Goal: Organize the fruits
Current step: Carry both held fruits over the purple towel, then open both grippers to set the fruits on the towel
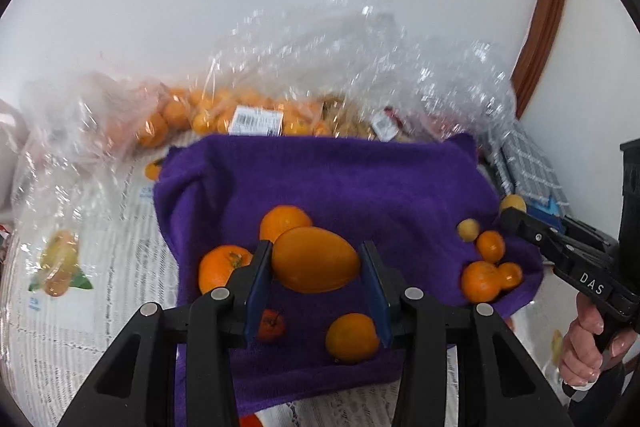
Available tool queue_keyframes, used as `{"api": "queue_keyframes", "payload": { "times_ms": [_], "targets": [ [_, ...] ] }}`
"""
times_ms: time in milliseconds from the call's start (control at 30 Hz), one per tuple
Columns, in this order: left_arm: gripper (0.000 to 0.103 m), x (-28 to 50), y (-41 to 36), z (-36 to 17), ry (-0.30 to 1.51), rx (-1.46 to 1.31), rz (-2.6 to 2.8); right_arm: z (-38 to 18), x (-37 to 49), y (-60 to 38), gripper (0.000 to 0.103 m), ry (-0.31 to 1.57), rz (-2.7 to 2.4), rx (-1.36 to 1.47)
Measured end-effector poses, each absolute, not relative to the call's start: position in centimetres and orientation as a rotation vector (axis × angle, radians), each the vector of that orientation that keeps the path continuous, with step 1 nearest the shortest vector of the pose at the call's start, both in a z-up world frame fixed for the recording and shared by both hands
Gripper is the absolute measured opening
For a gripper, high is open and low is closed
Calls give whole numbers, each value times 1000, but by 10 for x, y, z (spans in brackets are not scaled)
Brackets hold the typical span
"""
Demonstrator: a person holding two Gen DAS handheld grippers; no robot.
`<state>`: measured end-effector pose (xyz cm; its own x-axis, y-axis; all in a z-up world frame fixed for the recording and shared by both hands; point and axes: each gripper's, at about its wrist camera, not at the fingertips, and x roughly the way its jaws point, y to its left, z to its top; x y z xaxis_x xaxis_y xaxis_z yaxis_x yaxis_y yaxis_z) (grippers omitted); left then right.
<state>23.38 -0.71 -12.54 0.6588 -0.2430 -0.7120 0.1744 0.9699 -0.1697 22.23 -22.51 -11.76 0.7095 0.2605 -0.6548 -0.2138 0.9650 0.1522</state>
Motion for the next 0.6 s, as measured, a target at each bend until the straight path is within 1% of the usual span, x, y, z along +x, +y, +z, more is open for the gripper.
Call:
{"api": "queue_keyframes", "payload": {
  "times_ms": [267, 600],
  "targets": [
    [41, 245, -13, -145, 858, -82, -254, -146, 236, -220, 28, 817, 303, 60],
    [41, 247, -16, -150, 869, -72, -249, -164, 239, -216, 28, 861, 296, 12]
  ]
}}
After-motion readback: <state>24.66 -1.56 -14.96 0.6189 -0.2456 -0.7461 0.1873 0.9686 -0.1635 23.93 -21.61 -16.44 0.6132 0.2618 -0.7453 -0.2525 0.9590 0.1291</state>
